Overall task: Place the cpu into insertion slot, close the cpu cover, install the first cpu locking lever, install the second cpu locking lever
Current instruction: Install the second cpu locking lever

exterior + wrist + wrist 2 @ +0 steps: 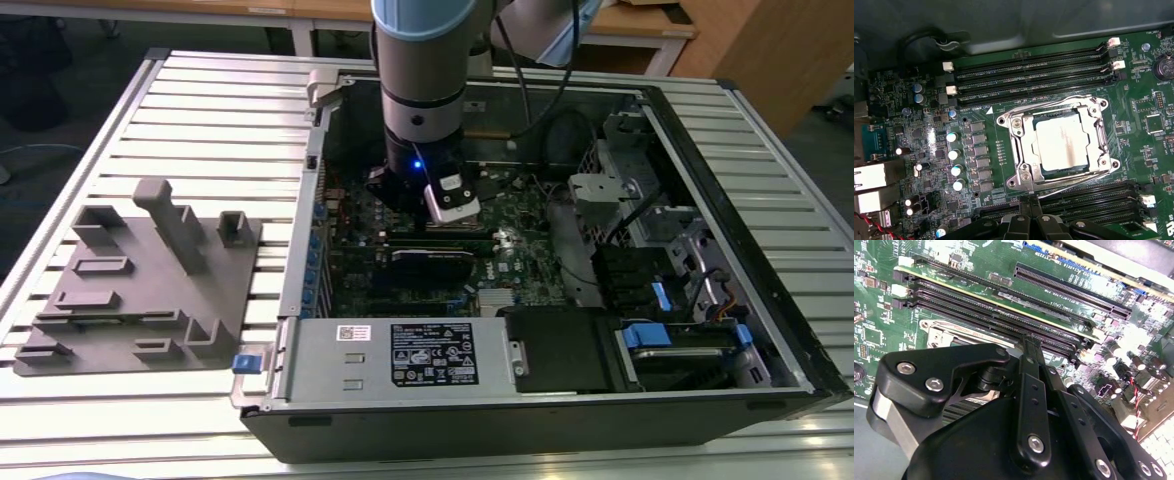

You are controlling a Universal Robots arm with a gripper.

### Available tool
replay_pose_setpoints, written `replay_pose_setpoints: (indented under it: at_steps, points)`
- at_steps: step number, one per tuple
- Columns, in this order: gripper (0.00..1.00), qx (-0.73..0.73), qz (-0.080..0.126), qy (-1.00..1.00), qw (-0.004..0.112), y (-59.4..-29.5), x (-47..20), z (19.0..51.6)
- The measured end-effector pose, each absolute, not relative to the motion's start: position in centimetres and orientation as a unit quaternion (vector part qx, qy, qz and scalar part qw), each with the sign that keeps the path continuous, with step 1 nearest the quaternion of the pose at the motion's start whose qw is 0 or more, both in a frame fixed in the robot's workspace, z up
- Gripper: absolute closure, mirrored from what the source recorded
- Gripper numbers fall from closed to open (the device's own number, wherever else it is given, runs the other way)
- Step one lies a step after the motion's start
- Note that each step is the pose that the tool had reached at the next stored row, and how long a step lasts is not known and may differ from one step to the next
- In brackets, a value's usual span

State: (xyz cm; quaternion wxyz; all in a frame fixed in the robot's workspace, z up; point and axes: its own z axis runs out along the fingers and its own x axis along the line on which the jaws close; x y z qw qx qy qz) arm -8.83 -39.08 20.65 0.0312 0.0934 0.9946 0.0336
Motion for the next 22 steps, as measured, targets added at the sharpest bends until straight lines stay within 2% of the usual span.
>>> replay_pose_setpoints:
  at_steps: [22]
  points:
    - [0.89,0.093,0.034,0.995,0.033,-39.08,-9.53,20.27]
